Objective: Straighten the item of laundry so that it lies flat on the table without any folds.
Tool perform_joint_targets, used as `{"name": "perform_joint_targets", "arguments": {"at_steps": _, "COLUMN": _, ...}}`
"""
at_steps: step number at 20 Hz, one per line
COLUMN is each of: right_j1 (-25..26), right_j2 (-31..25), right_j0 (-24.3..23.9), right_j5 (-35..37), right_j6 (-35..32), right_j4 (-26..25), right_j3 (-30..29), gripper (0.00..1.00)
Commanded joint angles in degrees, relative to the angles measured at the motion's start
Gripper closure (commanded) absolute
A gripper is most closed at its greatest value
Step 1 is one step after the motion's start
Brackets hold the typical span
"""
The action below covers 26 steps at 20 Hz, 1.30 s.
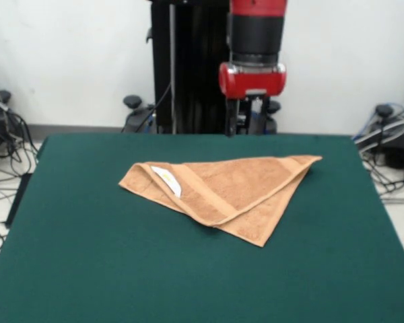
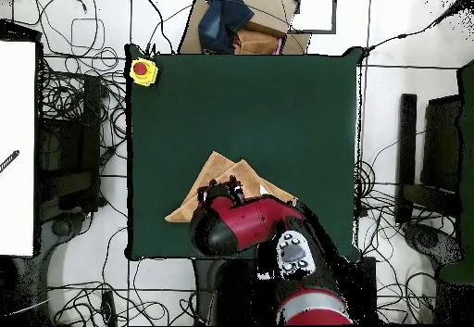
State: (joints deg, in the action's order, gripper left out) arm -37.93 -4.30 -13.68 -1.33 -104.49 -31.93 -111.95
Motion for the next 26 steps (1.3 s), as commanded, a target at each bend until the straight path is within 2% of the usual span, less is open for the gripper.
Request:
{"name": "perform_joint_targets", "arguments": {"at_steps": 1, "right_j1": 12.3, "right_j2": 8.9, "right_j0": 5.9, "right_j5": -9.1, "right_j6": -11.9, "right_j4": 7.1, "right_j3": 7.9, "gripper": 0.0}}
{"name": "perform_joint_targets", "arguments": {"at_steps": 3, "right_j1": 13.6, "right_j2": 9.0, "right_j0": 5.6, "right_j5": -8.8, "right_j6": -11.4, "right_j4": 8.8, "right_j3": 7.9, "gripper": 0.0}}
{"name": "perform_joint_targets", "arguments": {"at_steps": 7, "right_j1": 18.1, "right_j2": 10.5, "right_j0": 5.7, "right_j5": -14.1, "right_j6": -8.9, "right_j4": 9.9, "right_j3": 10.3, "gripper": 0.0}}
{"name": "perform_joint_targets", "arguments": {"at_steps": 11, "right_j1": 21.4, "right_j2": 8.6, "right_j0": 2.9, "right_j5": -16.1, "right_j6": -5.9, "right_j4": 7.1, "right_j3": 13.7, "gripper": 0.0}}
{"name": "perform_joint_targets", "arguments": {"at_steps": 18, "right_j1": 22.6, "right_j2": 9.2, "right_j0": 2.0, "right_j5": -16.0, "right_j6": -5.4, "right_j4": 6.8, "right_j3": 15.6, "gripper": 0.0}}
{"name": "perform_joint_targets", "arguments": {"at_steps": 26, "right_j1": 24.5, "right_j2": 13.8, "right_j0": 6.6, "right_j5": -17.6, "right_j6": -7.4, "right_j4": 11.7, "right_j3": 16.4, "gripper": 0.0}}
